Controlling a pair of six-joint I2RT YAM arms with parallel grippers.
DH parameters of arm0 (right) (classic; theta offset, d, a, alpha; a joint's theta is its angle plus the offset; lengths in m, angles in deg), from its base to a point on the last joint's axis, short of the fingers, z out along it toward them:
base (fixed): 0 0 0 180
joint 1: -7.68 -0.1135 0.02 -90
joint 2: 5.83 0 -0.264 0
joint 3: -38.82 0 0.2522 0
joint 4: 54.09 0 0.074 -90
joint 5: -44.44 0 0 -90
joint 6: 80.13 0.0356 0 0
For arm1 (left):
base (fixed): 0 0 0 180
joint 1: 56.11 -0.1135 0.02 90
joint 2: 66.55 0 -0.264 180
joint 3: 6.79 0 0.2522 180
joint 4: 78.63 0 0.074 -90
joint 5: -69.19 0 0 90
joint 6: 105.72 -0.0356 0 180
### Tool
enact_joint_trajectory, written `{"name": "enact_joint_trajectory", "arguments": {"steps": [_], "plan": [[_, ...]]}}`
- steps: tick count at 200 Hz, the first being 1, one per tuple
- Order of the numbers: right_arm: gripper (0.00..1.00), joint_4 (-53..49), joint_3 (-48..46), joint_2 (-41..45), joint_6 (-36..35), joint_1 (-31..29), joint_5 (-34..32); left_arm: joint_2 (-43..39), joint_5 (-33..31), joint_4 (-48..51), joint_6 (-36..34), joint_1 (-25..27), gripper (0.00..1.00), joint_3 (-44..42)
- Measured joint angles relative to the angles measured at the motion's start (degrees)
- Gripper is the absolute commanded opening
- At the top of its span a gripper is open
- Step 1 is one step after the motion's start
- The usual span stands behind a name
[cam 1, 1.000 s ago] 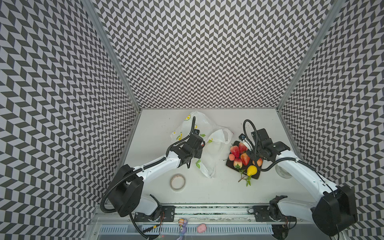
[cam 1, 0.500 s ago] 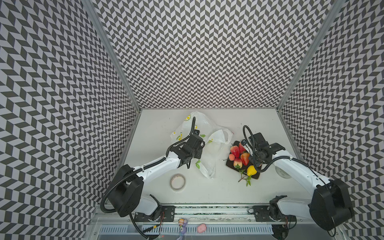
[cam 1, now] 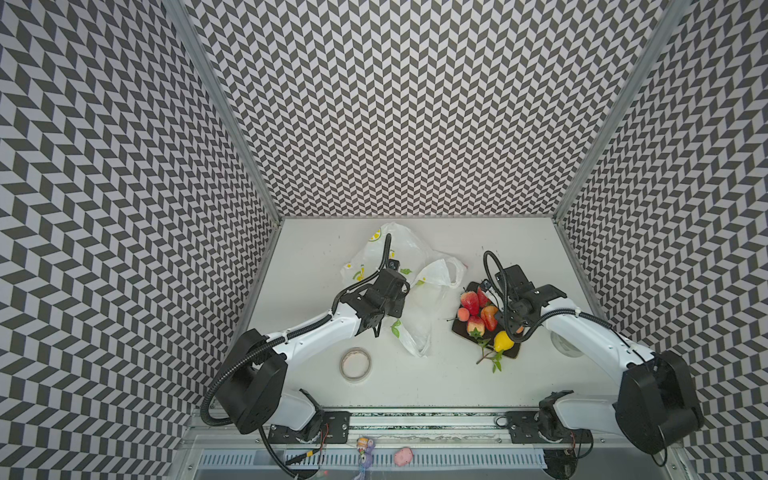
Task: Take the fake fruits out of the plastic bag
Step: 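Reach the right gripper into the bag and grasp the green fruit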
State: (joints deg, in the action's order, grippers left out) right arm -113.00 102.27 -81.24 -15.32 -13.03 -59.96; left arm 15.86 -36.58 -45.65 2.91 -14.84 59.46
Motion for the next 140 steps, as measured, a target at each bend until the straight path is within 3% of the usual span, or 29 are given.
{"name": "enact_joint_trajectory", "arguments": {"steps": [35,67,87,115,140], "plan": [[0.54,-1.62,3.06,1.66,0.07,0.02,1.81,0.00,-0.02,-0.02,-0.44,0.00,0.00,0.02],[0.51,-0.79,8.87,5.01,0.42,-0.24,9.03,0.00,0.00,-0.09,-0.63,0.00,0.00,0.02],[0.50,2.45,9.77,6.12,2.56,-3.56,12.94,0.00,0.04,-0.15,-0.61,0.00,0.00,0.11],[0.46,9.70,9.27,3.76,9.51,-12.20,17.22,0.02,0.28,-0.31,-0.57,0.00,0.00,0.59],[0.45,19.15,9.09,-2.05,20.59,-16.11,20.59,0.07,0.44,-0.42,-0.52,0.00,0.00,1.49]]}}
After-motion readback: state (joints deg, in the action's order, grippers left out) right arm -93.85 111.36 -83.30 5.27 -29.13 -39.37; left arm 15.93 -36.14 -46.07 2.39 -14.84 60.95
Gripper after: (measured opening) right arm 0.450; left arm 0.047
